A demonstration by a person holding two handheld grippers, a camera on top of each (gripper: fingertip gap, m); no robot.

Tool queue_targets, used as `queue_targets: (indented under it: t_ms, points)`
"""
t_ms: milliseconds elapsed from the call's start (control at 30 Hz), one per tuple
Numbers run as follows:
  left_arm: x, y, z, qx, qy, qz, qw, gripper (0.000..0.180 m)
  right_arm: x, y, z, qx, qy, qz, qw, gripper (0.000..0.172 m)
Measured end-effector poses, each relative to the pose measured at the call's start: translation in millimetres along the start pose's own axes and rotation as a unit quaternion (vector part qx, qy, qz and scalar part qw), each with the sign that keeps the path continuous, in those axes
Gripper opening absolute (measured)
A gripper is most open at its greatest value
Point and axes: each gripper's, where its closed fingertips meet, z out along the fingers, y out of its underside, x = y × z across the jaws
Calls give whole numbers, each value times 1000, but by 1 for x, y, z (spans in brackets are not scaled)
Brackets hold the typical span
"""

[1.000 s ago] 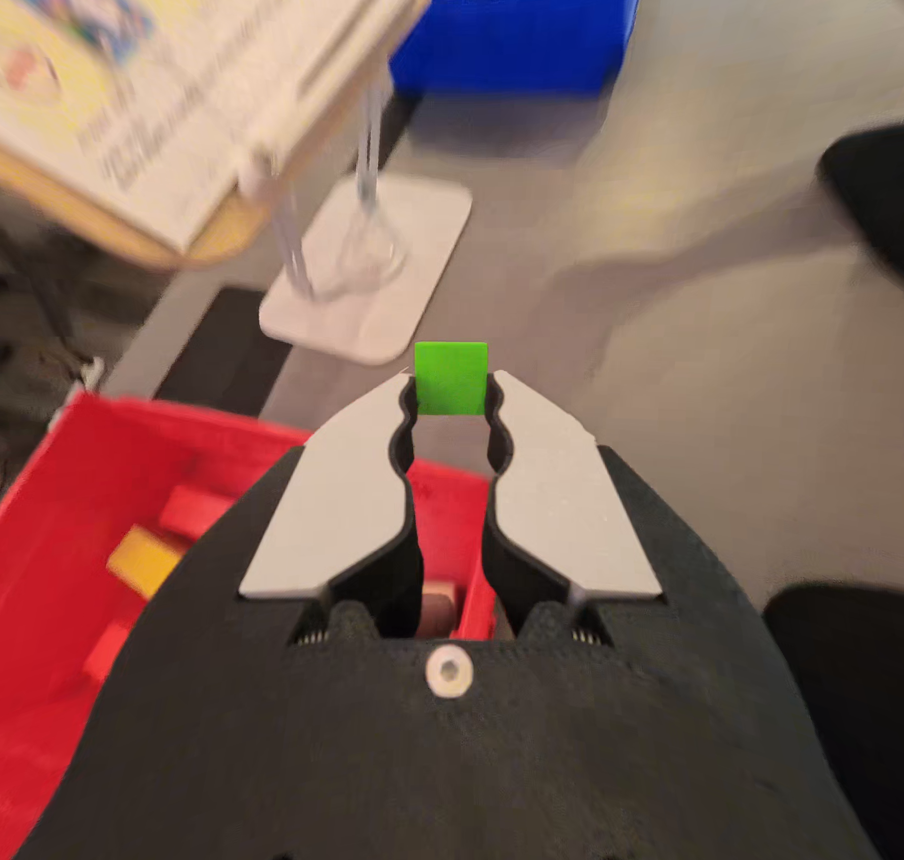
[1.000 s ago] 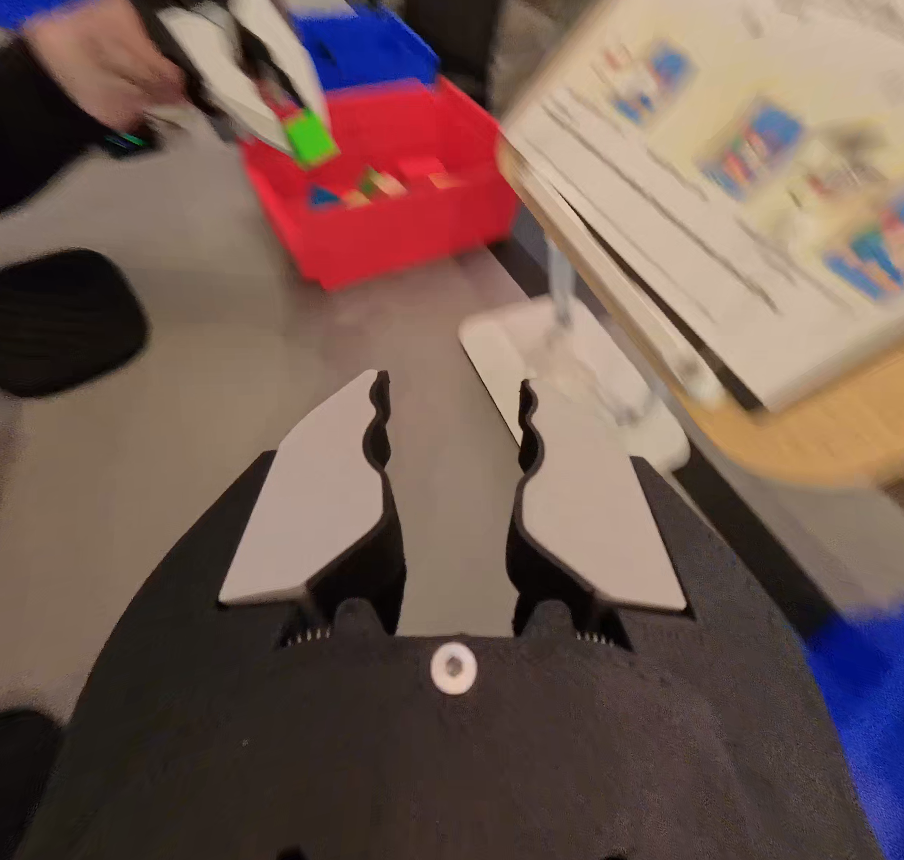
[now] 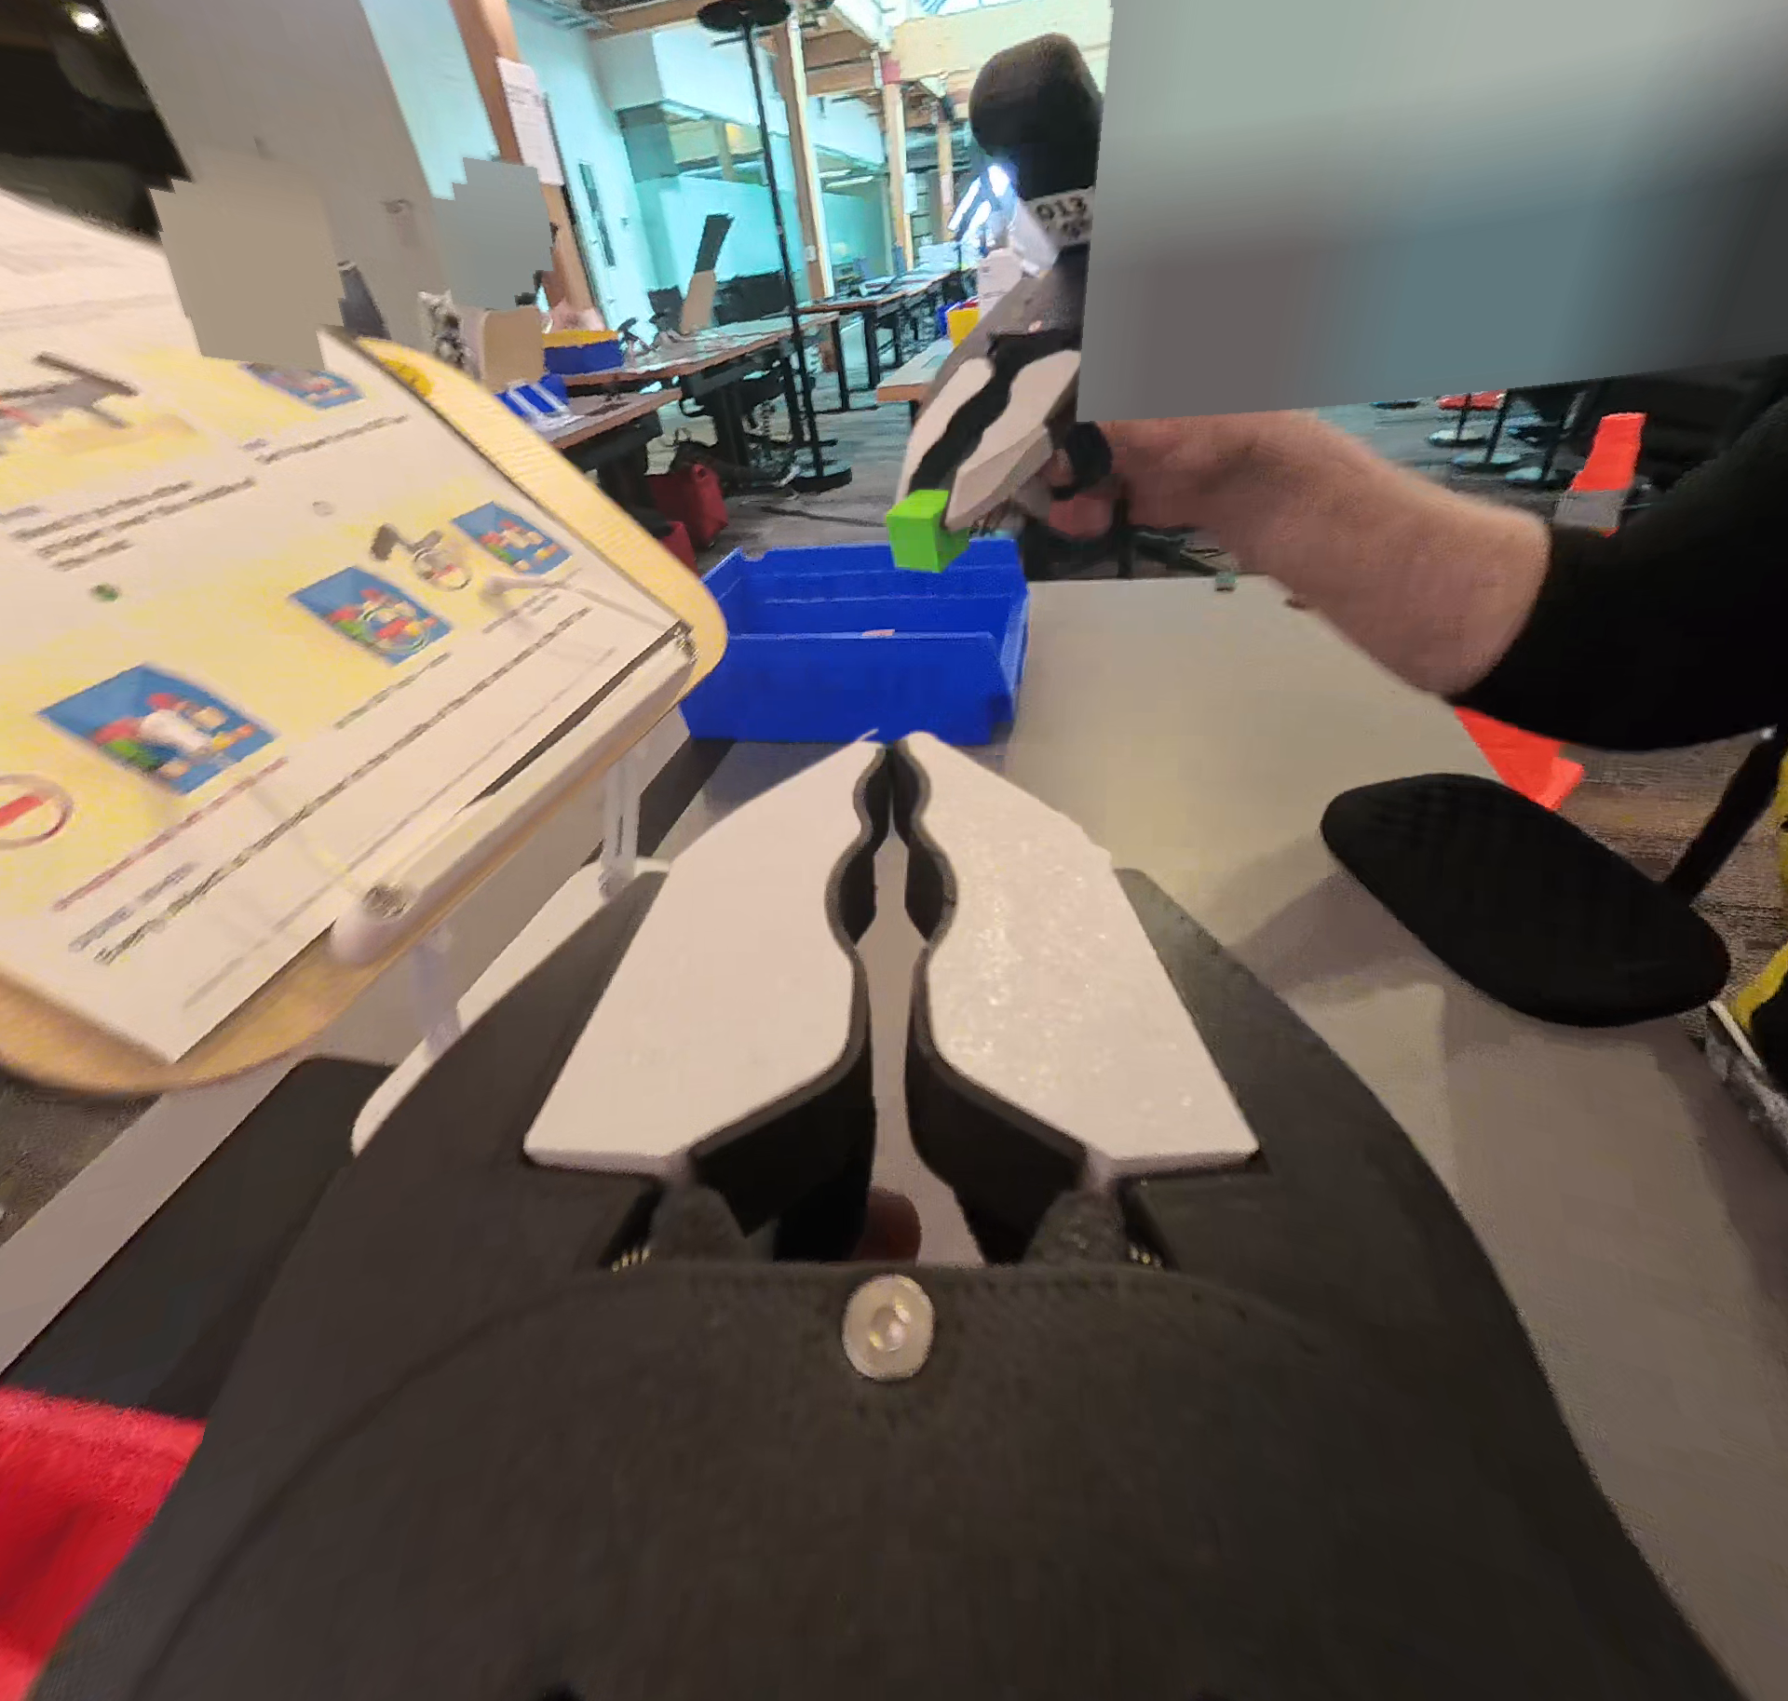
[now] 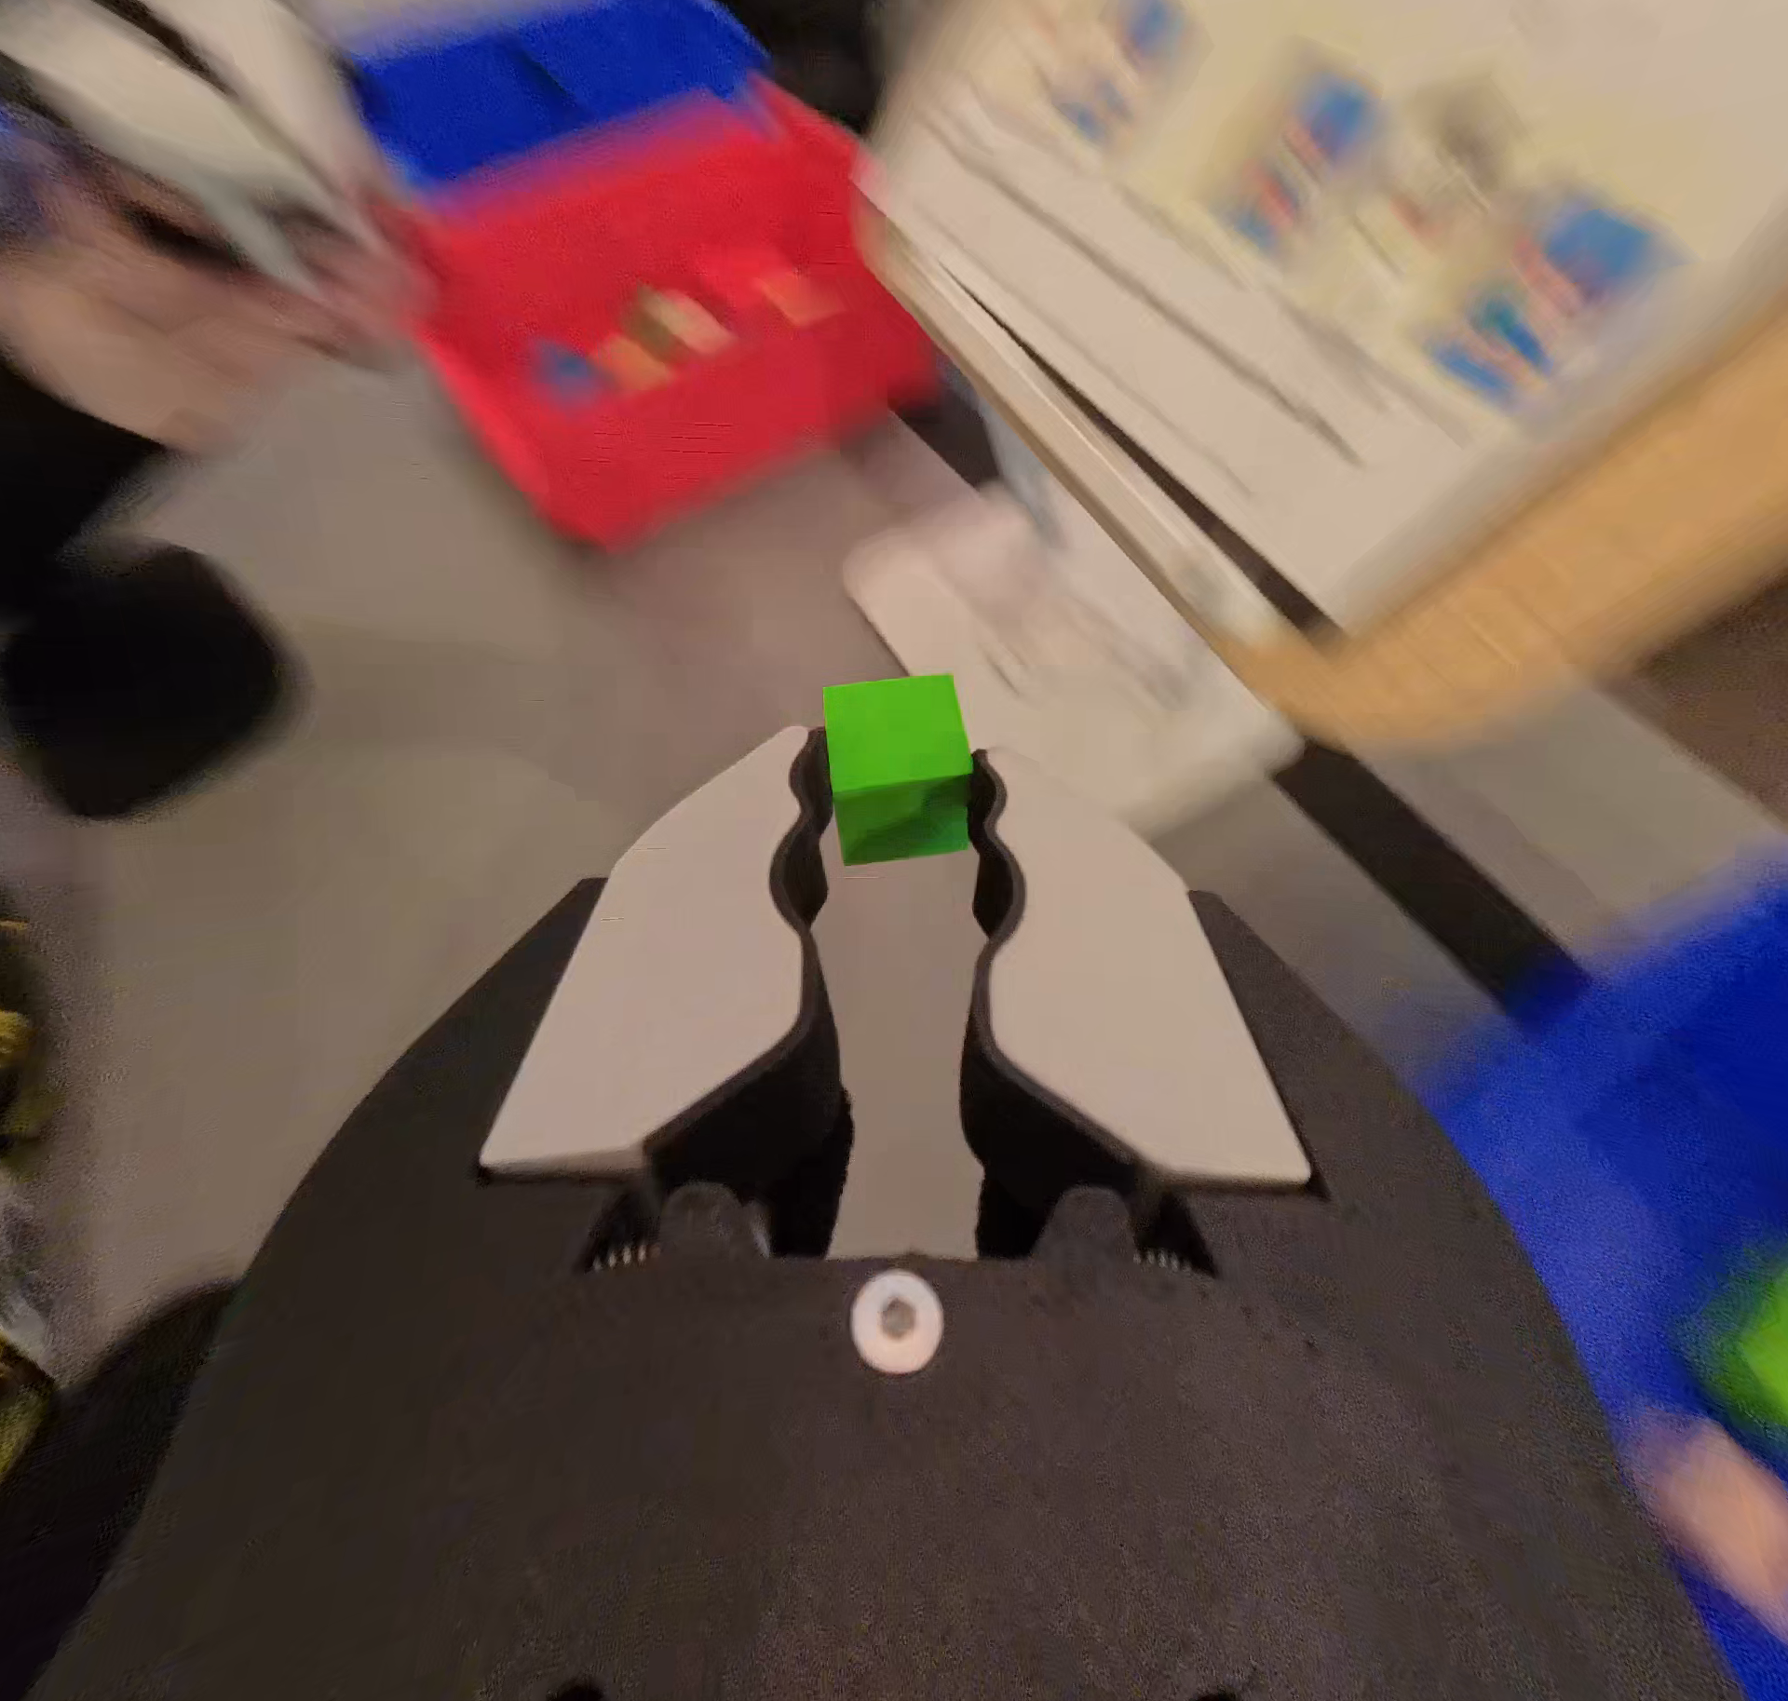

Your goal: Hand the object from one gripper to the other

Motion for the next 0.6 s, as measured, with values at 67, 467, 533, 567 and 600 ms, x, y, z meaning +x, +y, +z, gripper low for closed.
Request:
queue_targets:
  t_ms: [67, 467, 533, 567, 600]
  points:
    - [-7, 11, -9, -16, -15, -12, 1000, 0, 58, 53, -31, -106, 88, 66, 988, 25]
    - [-7, 37, -12, -71, -41, 12, 997, 0, 180, 253, -72, -421, 189, 273, 844, 26]
    - [-9, 40, -13, -75, -43, 7, 996, 0, 184, 263, -68, -436, 185, 281, 835, 26]
    - [-10, 42, -14, -77, -44, 5, 996, 0, 185, 266, -67, -443, 185, 284, 830, 26]
    - [-11, 43, -14, -78, -45, 3, 996, 0, 187, 269, -65, -445, 183, 287, 828, 26]
